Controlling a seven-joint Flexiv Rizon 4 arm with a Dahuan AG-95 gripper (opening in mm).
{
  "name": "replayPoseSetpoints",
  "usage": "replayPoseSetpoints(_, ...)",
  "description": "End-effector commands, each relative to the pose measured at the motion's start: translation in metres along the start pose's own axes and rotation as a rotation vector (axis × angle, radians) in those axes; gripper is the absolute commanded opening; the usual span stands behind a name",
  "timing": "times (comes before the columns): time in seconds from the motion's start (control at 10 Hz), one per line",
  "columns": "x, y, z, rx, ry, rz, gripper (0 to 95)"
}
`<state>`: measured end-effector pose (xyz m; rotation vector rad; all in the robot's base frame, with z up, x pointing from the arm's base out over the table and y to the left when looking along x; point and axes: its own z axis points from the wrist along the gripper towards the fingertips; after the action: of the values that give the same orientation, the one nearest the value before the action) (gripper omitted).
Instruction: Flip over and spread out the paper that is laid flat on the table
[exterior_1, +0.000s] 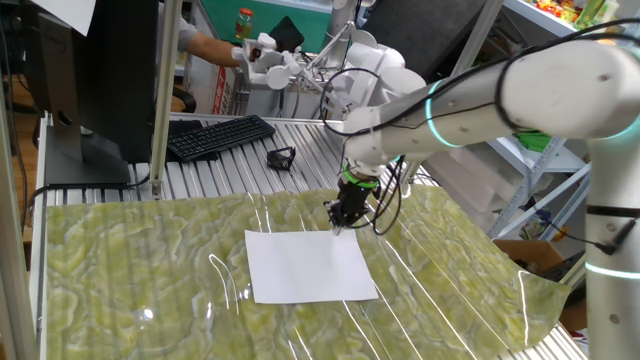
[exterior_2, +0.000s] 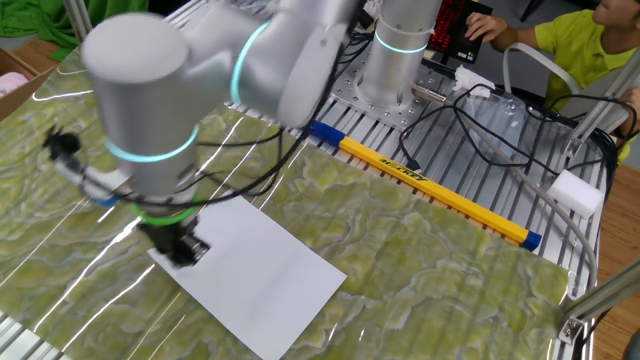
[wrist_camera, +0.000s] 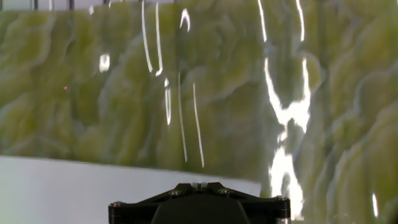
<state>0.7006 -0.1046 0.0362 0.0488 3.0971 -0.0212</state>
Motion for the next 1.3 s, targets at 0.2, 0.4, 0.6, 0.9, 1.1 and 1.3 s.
replayPoseSetpoints(0.2, 0.002, -0.004, -0.012, -0.002, 0.004, 0.001, 0.0)
replayPoseSetpoints(0.4, 0.001, -0.005, -0.012, -0.016, 0.008, -0.001, 0.0)
replayPoseSetpoints(0.6, -0.003, -0.007, -0.01, -0.02, 0.012, 0.002, 0.0)
replayPoseSetpoints(0.9, -0.014, -0.014, -0.006, -0.012, 0.023, 0.013, 0.0)
replayPoseSetpoints(1.1, -0.02, -0.019, -0.005, -0.05, 0.054, -0.024, 0.0)
replayPoseSetpoints(1.3, -0.023, -0.022, -0.005, -0.131, 0.094, -0.066, 0.0)
